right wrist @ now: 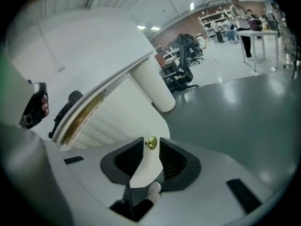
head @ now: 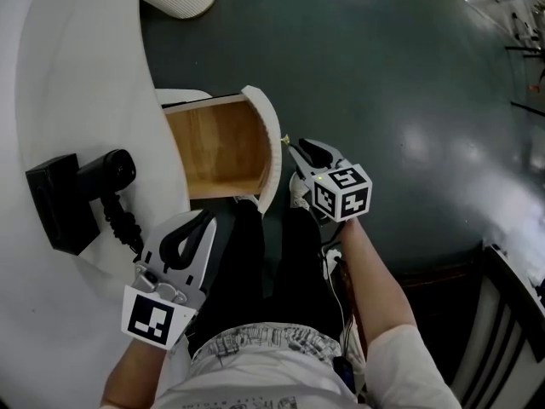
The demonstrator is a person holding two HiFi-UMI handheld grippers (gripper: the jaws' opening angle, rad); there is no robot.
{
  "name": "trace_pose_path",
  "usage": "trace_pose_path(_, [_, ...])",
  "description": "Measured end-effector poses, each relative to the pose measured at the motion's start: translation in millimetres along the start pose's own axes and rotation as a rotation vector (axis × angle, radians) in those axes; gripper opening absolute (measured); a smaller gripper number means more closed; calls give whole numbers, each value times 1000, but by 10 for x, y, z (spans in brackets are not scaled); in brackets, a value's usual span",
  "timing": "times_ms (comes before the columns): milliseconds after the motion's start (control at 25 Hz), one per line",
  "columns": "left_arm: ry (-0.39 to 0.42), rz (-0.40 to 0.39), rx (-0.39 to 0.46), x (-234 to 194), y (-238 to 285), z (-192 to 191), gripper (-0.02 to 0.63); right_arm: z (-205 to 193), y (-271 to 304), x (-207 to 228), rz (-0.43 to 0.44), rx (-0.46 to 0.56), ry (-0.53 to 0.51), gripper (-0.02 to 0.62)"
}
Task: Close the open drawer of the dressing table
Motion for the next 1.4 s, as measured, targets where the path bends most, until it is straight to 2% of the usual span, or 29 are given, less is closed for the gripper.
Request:
trace_pose_path(560, [-33, 5, -24, -29, 87, -16, 40, 12, 279, 68, 150, 15, 191, 115])
trace_pose_path(680, [-35, 8, -21, -33, 79, 4, 40, -8, 306, 44, 187, 10, 219, 92])
trace_pose_path(1000, [-47, 33, -10, -82, 21, 72, 40, -65, 346, 31, 228, 12, 229, 92])
trace_pose_path(1400, [-57, 80, 12, -139, -152, 148, 40, 84, 468, -195, 258, -10, 203, 94])
Point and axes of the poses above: the fingertips, and each gripper's own axes: y forward along the fingers, x to its right, z out of its top, the point moved 1 cm from there along -y, backward along the fingers, and after that the axes turned 15 degrees about -y, right-handed, at the moved point
